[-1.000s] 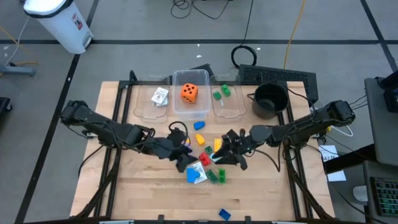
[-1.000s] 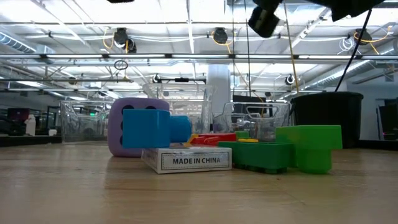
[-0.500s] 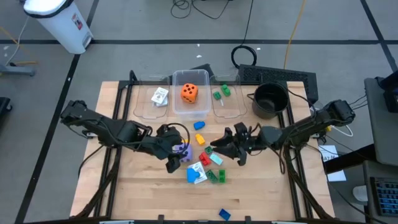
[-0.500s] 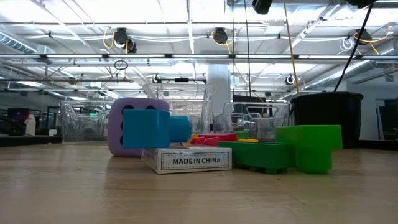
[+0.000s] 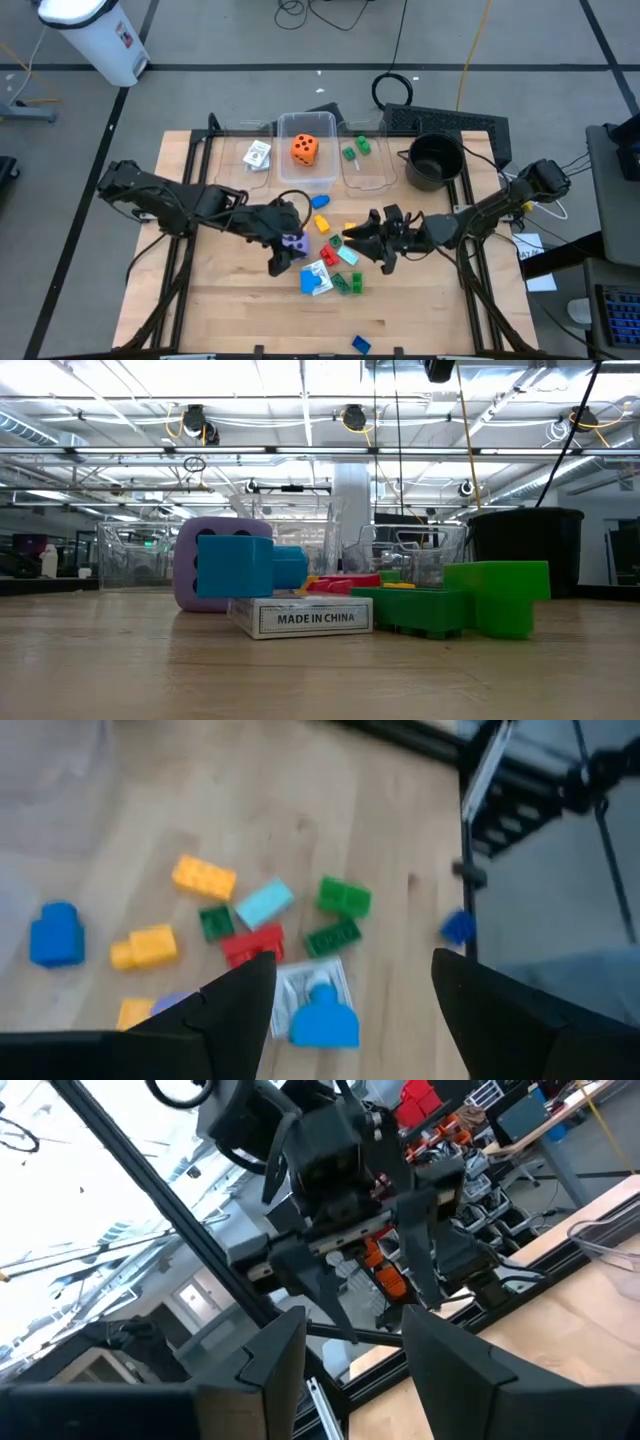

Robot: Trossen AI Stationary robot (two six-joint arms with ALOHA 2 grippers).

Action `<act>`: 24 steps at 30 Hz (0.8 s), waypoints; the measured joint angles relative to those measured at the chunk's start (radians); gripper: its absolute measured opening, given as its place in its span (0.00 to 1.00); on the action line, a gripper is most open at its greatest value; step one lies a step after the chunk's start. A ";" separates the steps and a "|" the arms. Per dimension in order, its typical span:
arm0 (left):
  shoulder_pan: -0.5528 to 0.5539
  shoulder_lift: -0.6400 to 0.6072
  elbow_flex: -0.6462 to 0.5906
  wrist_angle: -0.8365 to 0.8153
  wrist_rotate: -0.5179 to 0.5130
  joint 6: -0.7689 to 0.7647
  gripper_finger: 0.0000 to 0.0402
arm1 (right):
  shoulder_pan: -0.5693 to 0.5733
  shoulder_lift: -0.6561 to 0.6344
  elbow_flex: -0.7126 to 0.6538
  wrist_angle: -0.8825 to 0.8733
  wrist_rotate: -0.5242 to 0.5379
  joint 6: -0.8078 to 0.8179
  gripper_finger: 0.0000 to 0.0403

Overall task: Pick & Place Toys
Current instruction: Put the purple dice into the transparent container

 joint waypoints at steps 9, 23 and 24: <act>0.041 0.001 -0.001 -0.083 0.026 0.038 0.94 | -0.001 0.000 0.000 -0.028 -0.001 -0.009 0.40; 0.080 0.102 -0.002 -0.172 0.035 0.175 0.99 | -0.001 0.000 0.000 -0.063 -0.001 -0.011 0.40; 0.081 0.121 -0.002 -0.175 0.035 0.185 0.98 | -0.001 0.000 0.000 -0.066 -0.001 -0.012 0.40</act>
